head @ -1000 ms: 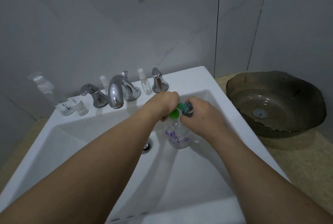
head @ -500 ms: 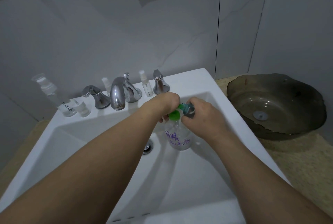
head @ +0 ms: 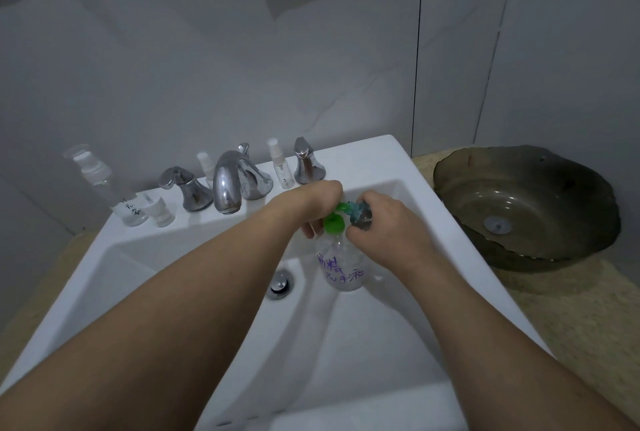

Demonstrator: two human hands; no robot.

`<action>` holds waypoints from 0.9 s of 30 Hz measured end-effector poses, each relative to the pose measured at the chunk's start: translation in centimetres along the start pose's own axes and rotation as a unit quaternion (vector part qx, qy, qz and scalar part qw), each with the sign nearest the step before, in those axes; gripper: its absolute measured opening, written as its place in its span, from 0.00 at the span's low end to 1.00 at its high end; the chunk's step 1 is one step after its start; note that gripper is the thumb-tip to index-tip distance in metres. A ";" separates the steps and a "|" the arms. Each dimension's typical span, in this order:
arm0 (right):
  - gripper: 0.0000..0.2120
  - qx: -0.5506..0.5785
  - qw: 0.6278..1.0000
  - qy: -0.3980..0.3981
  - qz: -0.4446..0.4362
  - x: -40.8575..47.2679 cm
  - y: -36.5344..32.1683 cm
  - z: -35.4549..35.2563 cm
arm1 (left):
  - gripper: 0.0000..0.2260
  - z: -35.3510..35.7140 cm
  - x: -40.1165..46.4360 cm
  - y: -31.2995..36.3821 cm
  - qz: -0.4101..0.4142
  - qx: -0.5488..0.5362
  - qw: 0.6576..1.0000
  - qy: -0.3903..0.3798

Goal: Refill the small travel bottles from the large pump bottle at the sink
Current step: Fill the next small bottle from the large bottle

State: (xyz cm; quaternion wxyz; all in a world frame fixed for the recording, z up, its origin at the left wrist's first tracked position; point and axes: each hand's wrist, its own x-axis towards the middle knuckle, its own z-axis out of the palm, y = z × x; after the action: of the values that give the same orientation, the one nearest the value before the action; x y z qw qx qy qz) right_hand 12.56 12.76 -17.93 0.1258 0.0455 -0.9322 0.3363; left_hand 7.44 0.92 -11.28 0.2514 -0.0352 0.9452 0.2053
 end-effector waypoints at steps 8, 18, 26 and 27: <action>0.10 0.002 1.000 0.006 -0.007 0.0 0.0 0.0 | 0.24 0.3 0.3 0.0 -0.024 -0.036 0.999 0.012; 0.11 -0.023 1.000 -0.002 0.001 0.1 0.4 0.5 | 0.11 1.2 0.6 0.1 0.031 0.069 0.994 0.079; 0.11 -0.013 1.000 -0.002 -0.012 0.1 0.2 0.2 | 0.17 0.3 0.2 0.0 0.003 0.023 0.999 0.024; 0.11 -0.007 1.000 0.004 -0.013 0.1 0.1 0.2 | 0.18 0.1 -0.1 0.1 -0.005 0.012 1.000 0.008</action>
State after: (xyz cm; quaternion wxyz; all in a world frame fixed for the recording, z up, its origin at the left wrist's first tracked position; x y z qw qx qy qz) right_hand 12.41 12.75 -18.14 0.1343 0.0553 -0.9333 0.3284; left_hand 7.57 1.08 -11.21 0.2453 -0.0388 0.9493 0.1925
